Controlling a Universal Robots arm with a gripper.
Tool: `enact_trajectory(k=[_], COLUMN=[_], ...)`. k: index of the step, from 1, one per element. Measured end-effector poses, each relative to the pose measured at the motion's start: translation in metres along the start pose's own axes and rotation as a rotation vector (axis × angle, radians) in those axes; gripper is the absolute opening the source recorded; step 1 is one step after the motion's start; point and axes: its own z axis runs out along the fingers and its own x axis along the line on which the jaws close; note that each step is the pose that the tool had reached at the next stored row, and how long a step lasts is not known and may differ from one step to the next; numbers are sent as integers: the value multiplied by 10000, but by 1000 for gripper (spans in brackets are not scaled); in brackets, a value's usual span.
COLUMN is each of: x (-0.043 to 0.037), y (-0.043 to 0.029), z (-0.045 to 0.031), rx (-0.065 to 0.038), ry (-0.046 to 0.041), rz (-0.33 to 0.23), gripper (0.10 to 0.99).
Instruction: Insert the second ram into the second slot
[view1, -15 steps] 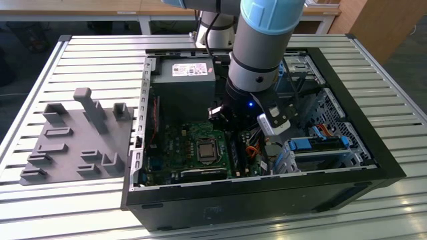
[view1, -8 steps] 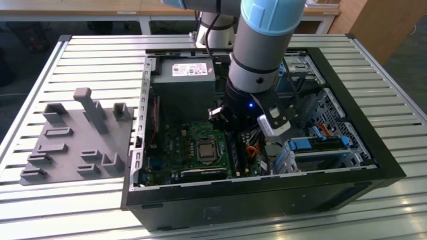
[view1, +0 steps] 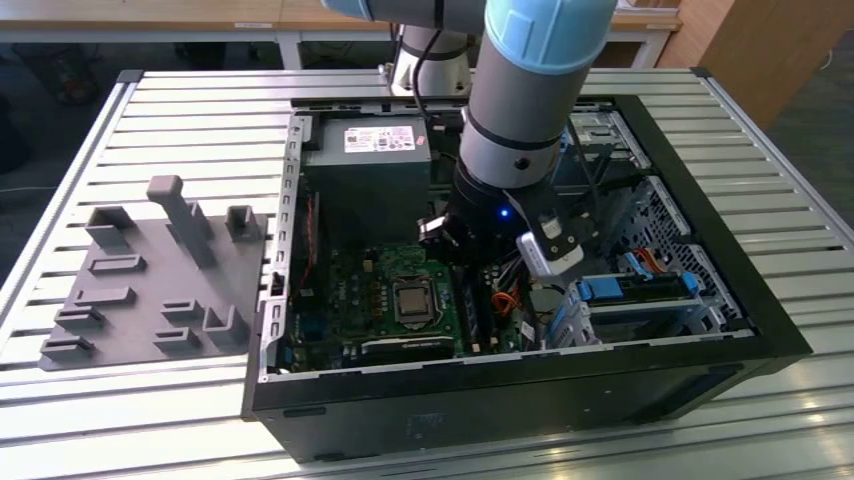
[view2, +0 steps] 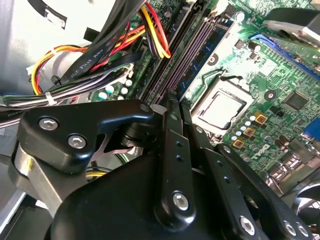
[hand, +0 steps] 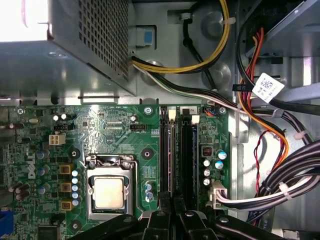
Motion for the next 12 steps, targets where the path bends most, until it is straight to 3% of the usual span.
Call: enact_trajectory(k=[12], x=[-19], y=[1], z=[22], rx=[-4], ry=[1], rz=[115], gripper=[137])
